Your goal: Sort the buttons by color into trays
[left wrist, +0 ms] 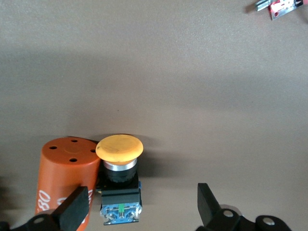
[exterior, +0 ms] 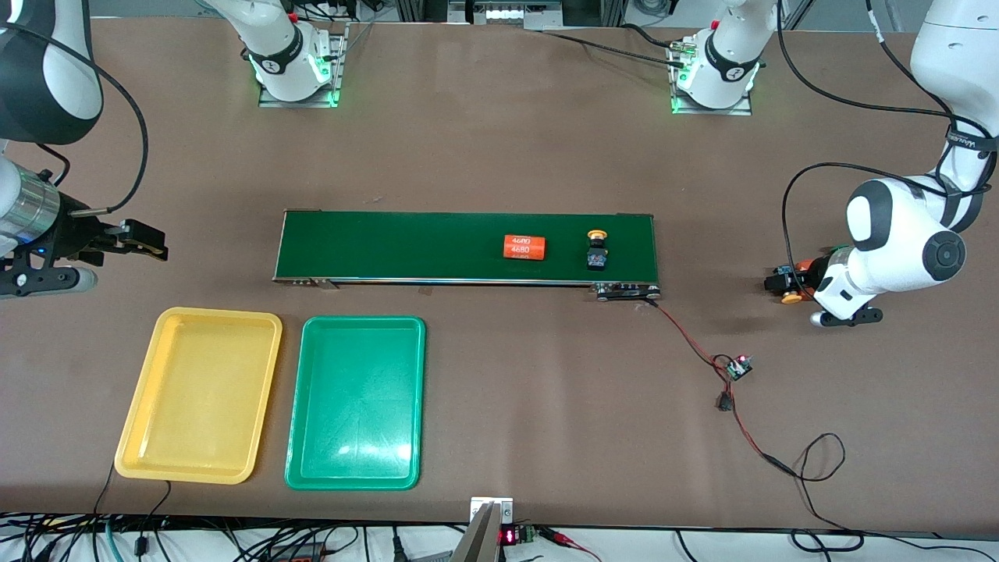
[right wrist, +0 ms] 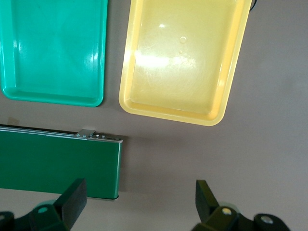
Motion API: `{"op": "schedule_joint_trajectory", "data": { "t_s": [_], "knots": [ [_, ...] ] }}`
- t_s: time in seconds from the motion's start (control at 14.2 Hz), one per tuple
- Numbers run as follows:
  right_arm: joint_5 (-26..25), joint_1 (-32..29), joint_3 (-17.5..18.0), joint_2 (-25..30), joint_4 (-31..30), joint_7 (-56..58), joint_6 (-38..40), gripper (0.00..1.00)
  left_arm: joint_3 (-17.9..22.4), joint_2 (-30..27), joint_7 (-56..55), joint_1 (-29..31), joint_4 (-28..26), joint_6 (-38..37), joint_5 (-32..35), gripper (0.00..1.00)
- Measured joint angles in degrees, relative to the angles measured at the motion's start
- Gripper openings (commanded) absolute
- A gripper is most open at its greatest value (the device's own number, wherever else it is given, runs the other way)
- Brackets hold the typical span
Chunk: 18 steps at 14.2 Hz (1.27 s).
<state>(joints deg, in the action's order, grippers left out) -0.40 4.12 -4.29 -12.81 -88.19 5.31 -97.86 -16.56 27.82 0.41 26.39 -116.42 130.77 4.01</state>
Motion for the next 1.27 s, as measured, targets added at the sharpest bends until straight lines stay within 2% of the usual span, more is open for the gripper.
{"op": "schedule_joint_trajectory", "data": {
  "t_s": [0.56,1.27],
  "knots": [
    [0.16,0.58,0.12,-0.25,0.04,-4.52,5.85,1.0,0.38,1.51,1.25,0.13,0.1,0.03,0.39,1.0],
    [2.01,-0.55,-0.5,3.14,0.4,-7.0,15.27,1.0,0.48,2.49,2.16,0.15,-0.94,-0.2,0.41,0.99]
  ]
}}
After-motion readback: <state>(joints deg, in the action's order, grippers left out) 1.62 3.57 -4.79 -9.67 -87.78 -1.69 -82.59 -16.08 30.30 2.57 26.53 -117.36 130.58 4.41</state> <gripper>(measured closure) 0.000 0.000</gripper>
